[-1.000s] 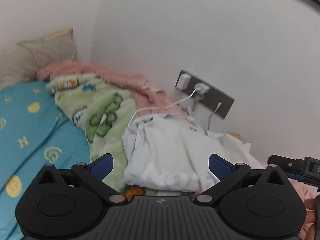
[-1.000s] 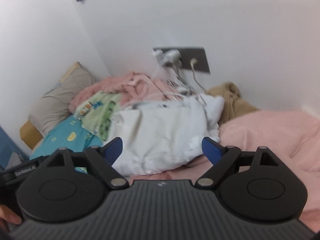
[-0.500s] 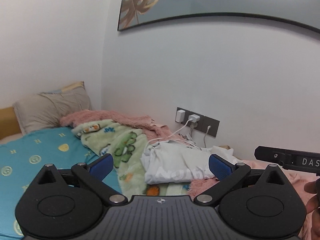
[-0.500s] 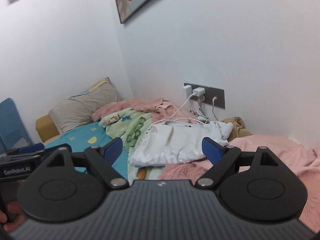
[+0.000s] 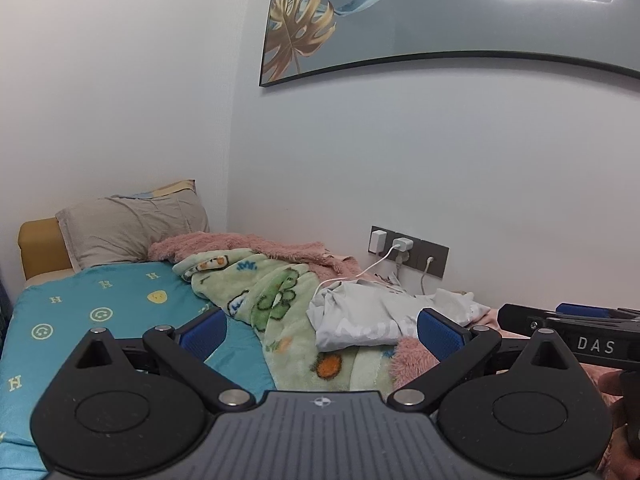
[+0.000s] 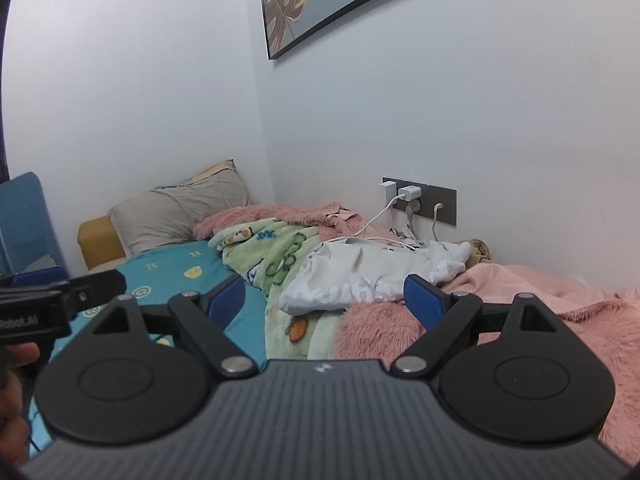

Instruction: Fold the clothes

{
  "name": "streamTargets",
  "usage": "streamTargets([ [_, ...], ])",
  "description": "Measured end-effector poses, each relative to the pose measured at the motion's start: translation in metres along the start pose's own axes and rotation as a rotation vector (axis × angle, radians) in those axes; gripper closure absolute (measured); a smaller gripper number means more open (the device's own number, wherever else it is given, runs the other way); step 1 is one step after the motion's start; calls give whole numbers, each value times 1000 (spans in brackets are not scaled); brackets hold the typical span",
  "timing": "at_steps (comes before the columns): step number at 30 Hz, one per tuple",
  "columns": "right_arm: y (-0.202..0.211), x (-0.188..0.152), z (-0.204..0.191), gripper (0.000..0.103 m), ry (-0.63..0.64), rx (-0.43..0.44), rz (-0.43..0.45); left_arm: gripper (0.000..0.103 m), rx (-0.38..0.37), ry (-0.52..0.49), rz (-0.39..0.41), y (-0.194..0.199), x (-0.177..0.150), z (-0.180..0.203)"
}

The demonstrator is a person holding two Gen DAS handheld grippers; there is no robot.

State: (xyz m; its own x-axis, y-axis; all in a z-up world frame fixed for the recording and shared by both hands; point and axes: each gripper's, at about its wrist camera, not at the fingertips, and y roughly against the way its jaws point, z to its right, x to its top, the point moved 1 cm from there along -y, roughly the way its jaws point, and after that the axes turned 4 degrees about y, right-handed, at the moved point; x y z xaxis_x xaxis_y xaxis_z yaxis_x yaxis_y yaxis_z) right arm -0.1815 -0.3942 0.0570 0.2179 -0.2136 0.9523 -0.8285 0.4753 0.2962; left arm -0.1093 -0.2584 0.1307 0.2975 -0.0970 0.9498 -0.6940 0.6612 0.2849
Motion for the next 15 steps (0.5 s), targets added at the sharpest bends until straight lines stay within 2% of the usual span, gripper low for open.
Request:
streamTargets([
  [4,3,-13,-7,15,10,-25,16,1,3,1,22,7,-11,-4],
  [8,1,-25,-14,15,15,-47,17,1,-4,-41,44,8,-18,0],
  [15,-3,-36,-24,15,32,-72,25,1,-17,-75,40,1,-32,-3],
])
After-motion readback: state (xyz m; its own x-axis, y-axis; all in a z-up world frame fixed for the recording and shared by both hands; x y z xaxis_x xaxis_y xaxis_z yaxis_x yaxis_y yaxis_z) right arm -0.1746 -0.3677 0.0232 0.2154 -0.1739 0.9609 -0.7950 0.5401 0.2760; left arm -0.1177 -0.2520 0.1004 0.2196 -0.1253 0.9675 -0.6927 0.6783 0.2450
